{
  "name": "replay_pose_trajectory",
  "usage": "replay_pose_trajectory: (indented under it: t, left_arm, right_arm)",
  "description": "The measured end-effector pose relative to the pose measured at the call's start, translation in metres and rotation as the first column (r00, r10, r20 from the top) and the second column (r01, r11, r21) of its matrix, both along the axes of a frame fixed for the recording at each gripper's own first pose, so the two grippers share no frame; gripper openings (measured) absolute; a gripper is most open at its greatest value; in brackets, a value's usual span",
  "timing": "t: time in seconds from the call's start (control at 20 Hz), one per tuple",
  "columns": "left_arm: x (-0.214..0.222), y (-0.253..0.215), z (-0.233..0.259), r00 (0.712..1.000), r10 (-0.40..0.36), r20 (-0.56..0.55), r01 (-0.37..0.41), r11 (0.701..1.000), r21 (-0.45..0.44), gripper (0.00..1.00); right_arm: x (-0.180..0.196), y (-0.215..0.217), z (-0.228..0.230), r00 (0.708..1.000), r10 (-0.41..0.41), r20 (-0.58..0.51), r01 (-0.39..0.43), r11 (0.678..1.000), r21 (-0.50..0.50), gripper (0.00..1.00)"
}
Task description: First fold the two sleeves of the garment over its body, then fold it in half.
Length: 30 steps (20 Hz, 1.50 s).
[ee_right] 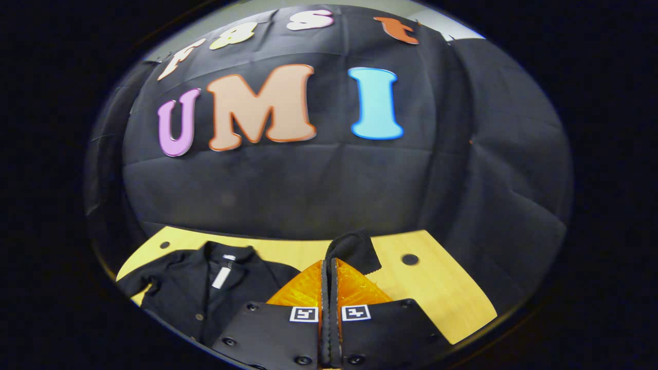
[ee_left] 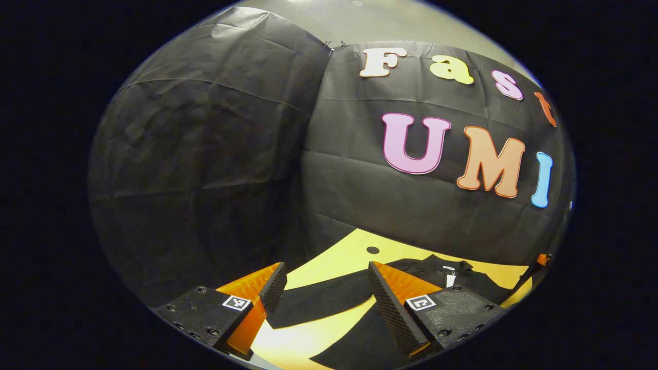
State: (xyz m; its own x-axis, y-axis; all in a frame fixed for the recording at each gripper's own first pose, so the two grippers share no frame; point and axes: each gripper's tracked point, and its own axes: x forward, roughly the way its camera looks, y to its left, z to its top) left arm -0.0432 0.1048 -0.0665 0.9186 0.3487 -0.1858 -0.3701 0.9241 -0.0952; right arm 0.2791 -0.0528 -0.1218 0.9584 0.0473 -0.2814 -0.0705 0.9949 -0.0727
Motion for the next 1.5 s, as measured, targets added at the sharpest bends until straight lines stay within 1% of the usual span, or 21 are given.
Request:
replay_pose_trajectory:
  t: [0.05, 0.1, 0.3, 0.35, 0.5, 0.65, 0.8, 0.95, 1.0, 1.05, 1.1, 1.2, 1.3, 1.4, 1.5]
  left_arm:
    - [-0.003, 0.007, -0.002, 1.0, 0.006, -0.001, -0.006, 1.0, 0.001, 0.93]
    - [-0.006, 0.015, -0.002, 1.0, 0.014, -0.002, -0.014, 1.0, -0.001, 0.94]
    - [-0.019, 0.046, -0.007, 0.998, 0.058, -0.004, -0.058, 0.998, -0.012, 0.93]
    - [-0.022, 0.054, -0.011, 0.998, 0.067, -0.009, -0.068, 0.998, -0.014, 0.94]
    - [-0.028, 0.072, -0.019, 0.996, 0.088, -0.034, -0.088, 0.996, -0.006, 0.93]
    - [-0.032, 0.086, -0.022, 0.994, 0.099, -0.039, -0.098, 0.995, 0.011, 0.93]
    - [-0.035, 0.095, -0.026, 0.993, 0.106, -0.057, -0.106, 0.994, 0.009, 0.93]
    - [-0.038, 0.097, -0.024, 0.993, 0.099, -0.056, -0.1, 0.995, -0.015, 0.94]
    - [-0.038, 0.1, -0.025, 0.993, 0.099, -0.058, -0.101, 0.995, -0.017, 0.93]
    - [-0.037, 0.102, -0.027, 0.993, 0.101, -0.063, -0.102, 0.995, -0.014, 0.93]
    - [-0.037, 0.105, -0.029, 0.992, 0.103, -0.068, -0.104, 0.994, -0.01, 0.94]
    - [-0.036, 0.108, -0.031, 0.991, 0.103, -0.083, -0.105, 0.994, -0.018, 0.93]
    - [-0.031, 0.107, -0.034, 0.992, 0.094, -0.085, -0.097, 0.995, -0.031, 0.93]
    - [-0.024, 0.107, -0.04, 0.993, 0.082, -0.09, -0.086, 0.995, -0.04, 0.94]
    - [-0.014, 0.105, -0.048, 0.994, 0.061, -0.094, -0.065, 0.997, -0.04, 0.94]
  right_arm:
    - [0.007, 0.027, 0.005, 0.999, 0.036, 0.009, -0.036, 0.999, 0.002, 0.04]
    - [0.012, 0.054, 0.007, 0.997, 0.074, 0.013, -0.074, 0.997, 0.006, 0.02]
    - [0.019, 0.152, 0.002, 0.982, 0.191, -0.001, -0.191, 0.982, 0.011, 0.04]
    - [0.021, 0.177, -0.001, 0.975, 0.222, -0.003, -0.222, 0.975, 0.01, 0.02]
    - [0.023, 0.245, -0.03, 0.949, 0.311, -0.056, -0.311, 0.95, 0.0, 0.03]
    - [0.02, 0.306, -0.065, 0.912, 0.39, -0.126, -0.395, 0.919, -0.012, 0.02]
    - [0.019, 0.353, -0.097, 0.883, 0.435, -0.174, -0.444, 0.896, -0.016, 0.02]
    - [0.027, 0.371, -0.135, 0.866, 0.441, -0.237, -0.459, 0.888, -0.024, 0.02]
    - [0.029, 0.376, -0.145, 0.854, 0.451, -0.26, -0.469, 0.883, -0.008, 0.03]
    - [0.027, 0.38, -0.154, 0.842, 0.46, -0.282, -0.476, 0.88, 0.015, 0.09]
    - [0.026, 0.385, -0.16, 0.828, 0.475, -0.298, -0.485, 0.873, 0.047, 0.12]
    - [0.02, 0.391, -0.167, 0.818, 0.483, -0.312, -0.49, 0.869, 0.062, 0.39]
    - [0.018, 0.386, -0.167, 0.821, 0.47, -0.324, -0.481, 0.875, 0.05, 0.7]
    - [0.019, 0.383, -0.163, 0.821, 0.473, -0.321, -0.488, 0.872, 0.038, 1.0]
    - [0.017, 0.37, -0.149, 0.834, 0.468, -0.292, -0.486, 0.874, 0.013, 1.0]
